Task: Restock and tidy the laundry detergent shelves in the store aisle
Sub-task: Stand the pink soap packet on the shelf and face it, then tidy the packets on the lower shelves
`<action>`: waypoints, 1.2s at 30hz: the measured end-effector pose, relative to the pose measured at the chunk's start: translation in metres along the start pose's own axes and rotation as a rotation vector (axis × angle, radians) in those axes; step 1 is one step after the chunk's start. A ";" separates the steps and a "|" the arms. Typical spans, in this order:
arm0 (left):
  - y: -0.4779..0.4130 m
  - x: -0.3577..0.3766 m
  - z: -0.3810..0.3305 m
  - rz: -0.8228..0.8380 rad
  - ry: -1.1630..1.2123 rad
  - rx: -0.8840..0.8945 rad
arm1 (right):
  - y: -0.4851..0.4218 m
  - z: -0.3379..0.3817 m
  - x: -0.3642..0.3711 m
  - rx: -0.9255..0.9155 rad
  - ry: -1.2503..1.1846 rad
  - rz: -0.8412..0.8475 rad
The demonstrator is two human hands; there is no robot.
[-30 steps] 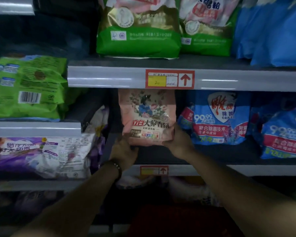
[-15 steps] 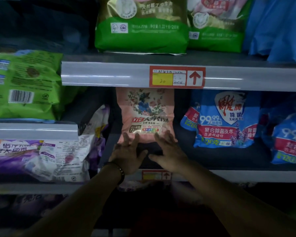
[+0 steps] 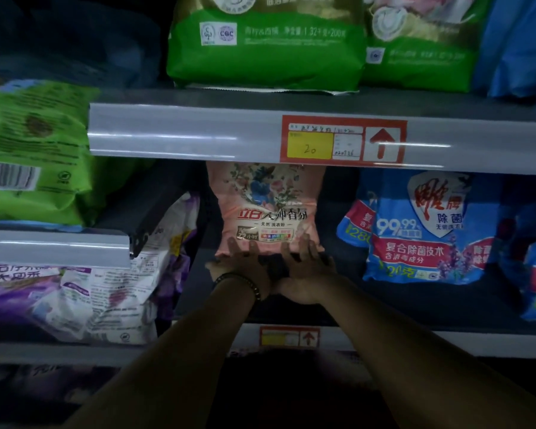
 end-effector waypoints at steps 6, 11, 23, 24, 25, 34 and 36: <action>0.026 0.023 0.028 -0.136 0.087 0.195 | 0.034 -0.014 0.002 -0.003 -0.024 0.056; 0.080 0.003 0.043 -0.097 0.070 0.297 | 0.071 -0.026 -0.003 0.066 -0.122 0.082; 0.304 0.006 0.121 -0.450 0.634 0.346 | 0.283 0.031 0.033 -0.189 -0.452 -0.412; 0.321 0.011 0.126 -0.429 0.663 0.297 | 0.298 0.043 0.039 -0.190 -0.437 -0.400; 0.336 0.016 0.132 -0.413 0.701 0.256 | 0.311 0.054 0.046 -0.201 -0.435 -0.385; 0.407 0.042 0.168 -0.359 0.543 0.158 | 0.392 0.132 0.095 -0.138 -0.574 -0.325; 0.409 0.044 0.176 -0.379 0.542 0.152 | 0.393 0.142 0.094 -0.153 -0.559 -0.315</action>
Point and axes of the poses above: each hand's wrist, its own y-axis away from the middle knuckle, its own x-axis out of the palm, z = x × y, the point moved 5 cm from there along -y, towards the middle knuckle, and after that the axes turned 2 degrees about -y, right-handed, at the moved point
